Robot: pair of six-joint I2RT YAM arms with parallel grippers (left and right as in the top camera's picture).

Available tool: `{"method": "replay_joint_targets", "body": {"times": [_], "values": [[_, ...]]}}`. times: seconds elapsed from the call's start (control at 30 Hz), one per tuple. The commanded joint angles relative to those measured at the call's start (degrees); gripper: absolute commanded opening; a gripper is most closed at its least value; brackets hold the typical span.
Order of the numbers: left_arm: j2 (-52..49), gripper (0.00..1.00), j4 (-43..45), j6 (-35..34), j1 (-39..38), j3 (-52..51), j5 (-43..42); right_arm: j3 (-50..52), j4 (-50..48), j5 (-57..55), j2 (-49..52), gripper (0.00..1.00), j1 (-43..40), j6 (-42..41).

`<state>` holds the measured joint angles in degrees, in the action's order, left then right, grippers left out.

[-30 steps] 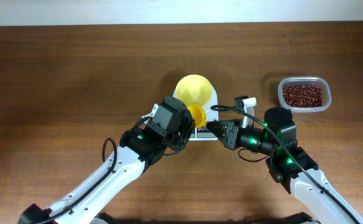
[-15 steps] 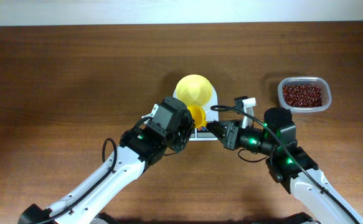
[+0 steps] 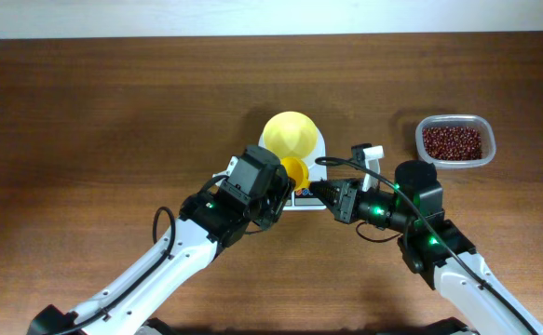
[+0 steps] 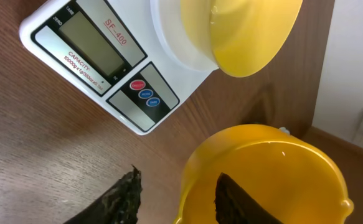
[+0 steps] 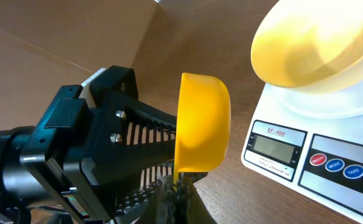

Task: Scoop item into bowl and weigh 50g on scale
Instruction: 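Grasp the scoop handle with the right gripper beside the left gripper, then open the left gripper and pull it back from the scoop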

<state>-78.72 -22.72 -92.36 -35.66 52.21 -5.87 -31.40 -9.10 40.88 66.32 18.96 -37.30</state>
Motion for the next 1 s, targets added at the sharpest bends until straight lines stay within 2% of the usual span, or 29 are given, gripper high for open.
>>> {"method": "replay_joint_targets", "body": {"times": [0.0, 0.1, 0.2, 0.8, 0.83, 0.97], "values": [[-0.09, 0.50, -0.26, 0.72, -0.46, 0.76, -0.35, -0.98, -0.35, -0.68, 0.07, 0.04, 0.57, 0.15], [-0.09, 0.81, -0.33, 0.70, -0.44, 0.76, -0.31, -0.98, -0.39, -0.66, 0.04, 0.04, 0.57, 0.13], [-0.09, 0.99, -0.50, 0.70, -0.44, 0.76, -0.33, -0.98, -0.94, -0.68, 0.04, 0.04, 0.52, 0.15], [-0.07, 0.99, 1.31, 0.76, -0.39, 0.79, -1.14, -0.98, -0.76, -0.68, 0.04, 0.04, 0.52, 0.15], [-0.02, 0.99, 1.92, 1.57, -0.39, 0.79, -0.50, -0.98, -0.76, -0.68, 0.04, 0.04, 0.52, 0.15], [0.22, 0.99, 8.17, 14.21, 0.00, 0.90, -0.13, -0.98, -0.74, -0.68, 0.04, 0.04, 0.52, 0.15]]}}
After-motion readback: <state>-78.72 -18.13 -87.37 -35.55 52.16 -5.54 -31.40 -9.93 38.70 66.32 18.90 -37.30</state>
